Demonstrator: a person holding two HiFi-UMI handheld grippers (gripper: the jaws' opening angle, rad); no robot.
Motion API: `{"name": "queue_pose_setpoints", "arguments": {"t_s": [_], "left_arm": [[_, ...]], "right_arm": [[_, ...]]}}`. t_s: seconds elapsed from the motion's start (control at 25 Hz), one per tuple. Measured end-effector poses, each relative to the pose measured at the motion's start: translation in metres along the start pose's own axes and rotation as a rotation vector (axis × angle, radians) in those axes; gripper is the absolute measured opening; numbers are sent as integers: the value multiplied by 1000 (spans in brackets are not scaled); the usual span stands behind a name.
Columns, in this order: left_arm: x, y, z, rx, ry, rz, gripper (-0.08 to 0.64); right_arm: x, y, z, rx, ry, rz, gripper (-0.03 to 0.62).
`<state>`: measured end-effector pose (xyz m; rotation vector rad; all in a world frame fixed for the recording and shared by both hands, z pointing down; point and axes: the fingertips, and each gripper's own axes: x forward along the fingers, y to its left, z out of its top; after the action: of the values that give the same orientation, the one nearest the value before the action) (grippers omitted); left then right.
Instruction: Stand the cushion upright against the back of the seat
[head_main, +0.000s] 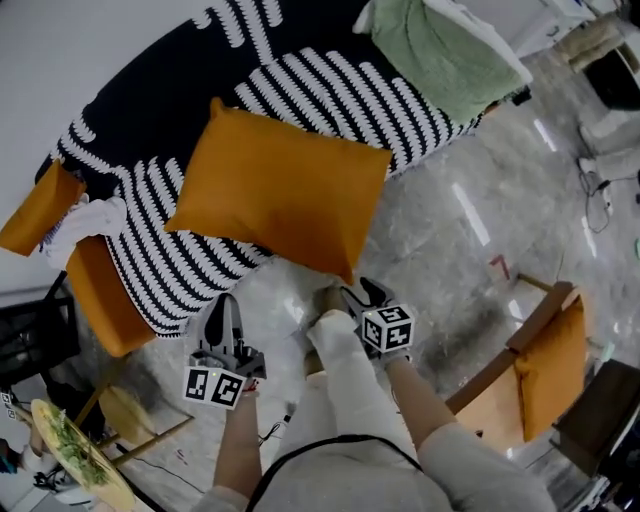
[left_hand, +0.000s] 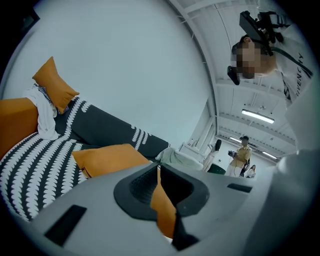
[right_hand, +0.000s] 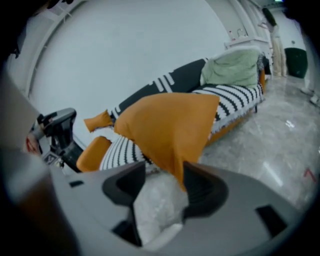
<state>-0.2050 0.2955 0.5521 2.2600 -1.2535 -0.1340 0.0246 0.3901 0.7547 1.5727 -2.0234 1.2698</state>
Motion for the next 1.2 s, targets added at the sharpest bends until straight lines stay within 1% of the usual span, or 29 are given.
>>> {"name": "queue_pose_setpoints", "arguments": {"t_s": [0.2, 0.32, 0.4, 0.44, 0.48, 0.56, 0.72, 0.84, 1.0, 1.2], "left_arm": [[0, 15, -8, 3, 8, 30, 28], [-2, 24, -12, 5, 21, 50, 28], [-3, 28, -14, 5, 30, 65, 28], [-3, 30, -14, 4, 31, 73, 28], [-2, 32, -13, 2, 32, 80, 28], [-1, 34, -10, 1, 32, 92, 28], [5, 34, 1, -4, 20, 107, 28], [6, 31, 10, -15, 8, 119, 28], [7, 33, 22, -37, -1, 134, 28], [13, 40, 34, -32, 3, 171, 28]], "right_arm": [[37, -26, -19, 8, 76, -21, 222], [55, -32, -30, 16, 125, -23, 222], [62, -34, -33, 2, 155, -32, 219], [63, -35, -32, -6, 165, -38, 197], [62, -35, -29, -14, 169, -41, 142], [59, -32, -22, -40, 169, -35, 101], [45, -18, 3, -91, 143, -4, 60], [30, -6, 29, -116, 86, 27, 50], [7, 6, 73, -90, -1, 68, 41], [-18, 11, 143, -79, -79, 94, 37]]}}
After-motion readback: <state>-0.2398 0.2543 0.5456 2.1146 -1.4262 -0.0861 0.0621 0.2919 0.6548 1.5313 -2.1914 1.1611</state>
